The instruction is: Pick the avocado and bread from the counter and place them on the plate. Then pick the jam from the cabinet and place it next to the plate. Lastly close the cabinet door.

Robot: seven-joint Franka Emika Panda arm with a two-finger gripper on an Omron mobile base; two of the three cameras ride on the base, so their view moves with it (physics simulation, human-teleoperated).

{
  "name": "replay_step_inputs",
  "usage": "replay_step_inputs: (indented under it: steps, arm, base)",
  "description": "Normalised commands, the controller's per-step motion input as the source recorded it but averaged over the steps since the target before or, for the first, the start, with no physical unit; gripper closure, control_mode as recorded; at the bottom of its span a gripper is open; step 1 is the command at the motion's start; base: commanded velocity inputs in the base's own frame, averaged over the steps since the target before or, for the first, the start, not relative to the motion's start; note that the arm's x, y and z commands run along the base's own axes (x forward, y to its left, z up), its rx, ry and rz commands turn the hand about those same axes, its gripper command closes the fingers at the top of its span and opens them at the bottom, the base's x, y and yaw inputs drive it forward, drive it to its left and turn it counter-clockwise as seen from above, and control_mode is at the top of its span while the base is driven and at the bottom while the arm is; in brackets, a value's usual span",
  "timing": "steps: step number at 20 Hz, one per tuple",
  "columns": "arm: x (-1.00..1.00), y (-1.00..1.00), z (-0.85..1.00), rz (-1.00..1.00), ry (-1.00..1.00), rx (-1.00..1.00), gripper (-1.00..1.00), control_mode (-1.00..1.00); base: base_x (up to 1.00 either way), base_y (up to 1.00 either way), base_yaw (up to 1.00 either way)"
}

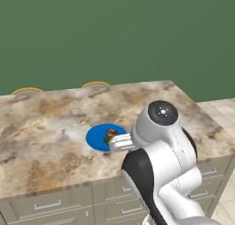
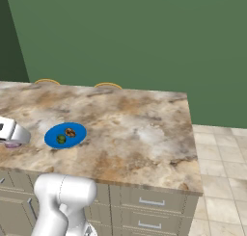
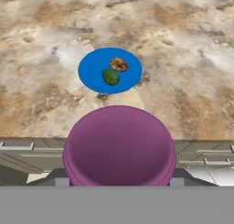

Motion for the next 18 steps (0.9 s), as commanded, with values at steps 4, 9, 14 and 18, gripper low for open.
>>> replay_step_inputs:
  steps: [4,9,14,18]
  arm:
    - [0.01,0.26,-0.32,0.0,0.0,0.0,1.0,-1.0]
    - [0.07,0.18,-0.28,0.0,0.0,0.0,1.0,-1.0]
    - [0.14,0.16,-0.24,0.0,0.0,0.0,1.0,-1.0]
    - [0.18,0.16,-0.23,0.0,0.01,0.0,1.0,-1.0]
  base:
    - [0.0,0.0,0.0]
    - [0.0,0.0,0.0]
    - [0.0,0.0,0.0]
    - [0.0,0.0,0.0]
